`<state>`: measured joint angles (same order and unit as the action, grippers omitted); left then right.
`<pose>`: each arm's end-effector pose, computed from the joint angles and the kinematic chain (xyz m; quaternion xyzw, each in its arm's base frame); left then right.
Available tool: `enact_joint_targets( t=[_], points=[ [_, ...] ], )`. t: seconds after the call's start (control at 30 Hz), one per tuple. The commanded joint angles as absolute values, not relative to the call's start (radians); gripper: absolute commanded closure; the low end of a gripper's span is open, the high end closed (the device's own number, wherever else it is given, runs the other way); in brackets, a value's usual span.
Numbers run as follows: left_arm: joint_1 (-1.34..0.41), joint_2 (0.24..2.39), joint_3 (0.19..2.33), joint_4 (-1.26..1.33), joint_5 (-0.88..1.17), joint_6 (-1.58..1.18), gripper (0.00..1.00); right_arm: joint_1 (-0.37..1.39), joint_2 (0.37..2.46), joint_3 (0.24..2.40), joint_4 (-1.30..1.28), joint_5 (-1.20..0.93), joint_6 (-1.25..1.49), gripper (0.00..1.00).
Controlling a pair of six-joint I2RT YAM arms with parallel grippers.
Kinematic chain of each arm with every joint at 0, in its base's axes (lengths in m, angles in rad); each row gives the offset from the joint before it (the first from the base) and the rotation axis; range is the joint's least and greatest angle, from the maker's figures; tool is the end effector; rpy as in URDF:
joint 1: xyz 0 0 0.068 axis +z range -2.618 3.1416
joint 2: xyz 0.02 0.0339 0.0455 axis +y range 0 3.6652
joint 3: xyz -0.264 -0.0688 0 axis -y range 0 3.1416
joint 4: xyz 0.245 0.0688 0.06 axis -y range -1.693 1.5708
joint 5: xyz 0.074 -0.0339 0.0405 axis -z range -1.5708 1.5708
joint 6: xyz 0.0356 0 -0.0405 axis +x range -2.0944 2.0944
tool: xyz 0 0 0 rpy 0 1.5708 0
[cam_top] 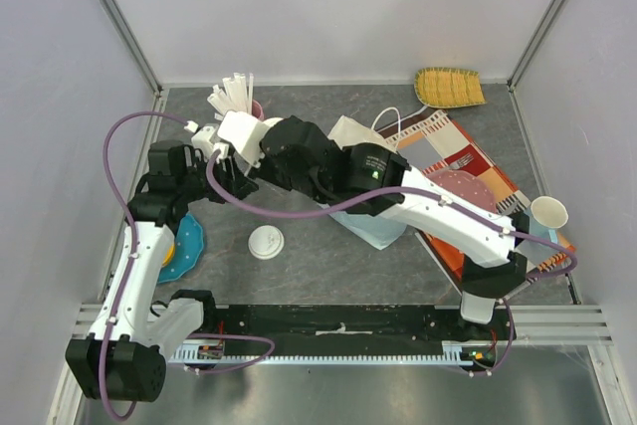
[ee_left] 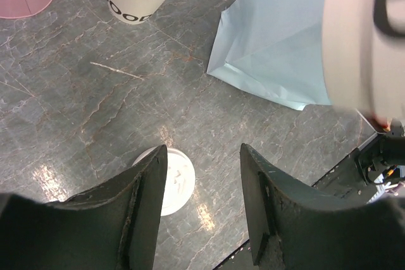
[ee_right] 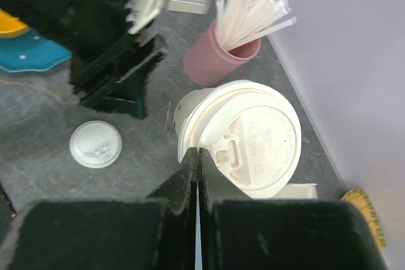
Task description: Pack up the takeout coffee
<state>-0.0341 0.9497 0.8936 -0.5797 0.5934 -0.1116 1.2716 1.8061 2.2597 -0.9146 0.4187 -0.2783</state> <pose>0.1968 -0.0266 0.3129 0.0986 0.8582 -0.2917 0.4108 0.1232 0.3501 0.4841 -0.5035 0.6706 0.0903 0.5373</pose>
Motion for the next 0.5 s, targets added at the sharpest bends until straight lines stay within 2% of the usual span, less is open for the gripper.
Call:
enact_joint_targets(
  t=[0.0,0.47],
  points=[
    [-0.029,0.93,0.89,-0.545,0.62,-0.109,0.44,1.232,1.828,2.332,-0.87,0.501,-0.313,1.0],
    [-0.029,0.911,0.865,-0.537,0.63,-0.115,0.44,1.141,1.737,2.286,-0.854,0.676,-0.296,1.0]
  ],
)
